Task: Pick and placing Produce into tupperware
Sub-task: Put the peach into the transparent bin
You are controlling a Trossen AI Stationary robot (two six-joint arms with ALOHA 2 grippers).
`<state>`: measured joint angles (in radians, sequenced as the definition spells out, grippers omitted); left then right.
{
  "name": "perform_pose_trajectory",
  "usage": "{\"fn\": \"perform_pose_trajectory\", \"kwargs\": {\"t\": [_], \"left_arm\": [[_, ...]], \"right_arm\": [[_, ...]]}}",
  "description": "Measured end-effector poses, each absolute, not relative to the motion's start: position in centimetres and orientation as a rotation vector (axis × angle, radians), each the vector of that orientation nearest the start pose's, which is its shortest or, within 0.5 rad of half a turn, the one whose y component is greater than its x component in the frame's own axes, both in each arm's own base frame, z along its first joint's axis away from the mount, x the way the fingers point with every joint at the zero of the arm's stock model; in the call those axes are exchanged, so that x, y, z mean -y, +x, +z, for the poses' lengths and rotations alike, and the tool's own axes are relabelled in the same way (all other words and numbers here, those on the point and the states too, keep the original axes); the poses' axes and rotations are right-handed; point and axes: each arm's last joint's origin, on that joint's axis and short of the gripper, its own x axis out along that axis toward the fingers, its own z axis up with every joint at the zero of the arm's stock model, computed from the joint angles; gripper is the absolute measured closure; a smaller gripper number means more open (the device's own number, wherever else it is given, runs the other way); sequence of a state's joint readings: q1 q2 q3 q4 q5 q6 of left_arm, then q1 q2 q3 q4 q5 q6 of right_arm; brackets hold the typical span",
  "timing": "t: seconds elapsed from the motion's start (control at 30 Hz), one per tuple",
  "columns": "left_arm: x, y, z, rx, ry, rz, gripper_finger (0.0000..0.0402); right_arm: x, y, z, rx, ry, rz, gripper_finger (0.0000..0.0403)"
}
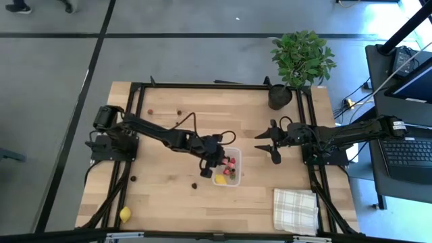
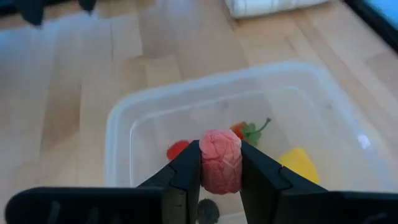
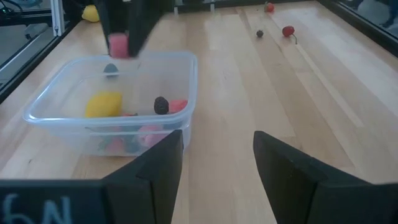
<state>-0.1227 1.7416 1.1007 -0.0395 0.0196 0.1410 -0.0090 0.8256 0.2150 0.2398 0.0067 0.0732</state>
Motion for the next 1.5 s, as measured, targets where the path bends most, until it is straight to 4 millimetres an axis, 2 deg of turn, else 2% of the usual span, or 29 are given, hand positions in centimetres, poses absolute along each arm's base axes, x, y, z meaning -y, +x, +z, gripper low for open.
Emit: {"fn": "perform_pose_trajectory", "kwargs": {"t": [0.4, 1.37, 1.5], "left_arm": [[4.7, 37.9, 17.6, -0.726, 0.139, -0.176, 0.0318], [4.7, 37.9, 17.6, -0.726, 0.151, -0.168, 0.0318], [4.7, 37.9, 17.5, -0.727, 0.150, -0.168, 0.0303]], "right_arm": [[0.2, 16.6, 17.1, -0.370, 0.073, -0.029, 0.0205], [0.2, 16.6, 17.1, -0.369, 0.073, -0.029, 0.0205], [0.2, 16.6, 17.1, -0.369, 0.073, -0.029, 0.0205]]}}
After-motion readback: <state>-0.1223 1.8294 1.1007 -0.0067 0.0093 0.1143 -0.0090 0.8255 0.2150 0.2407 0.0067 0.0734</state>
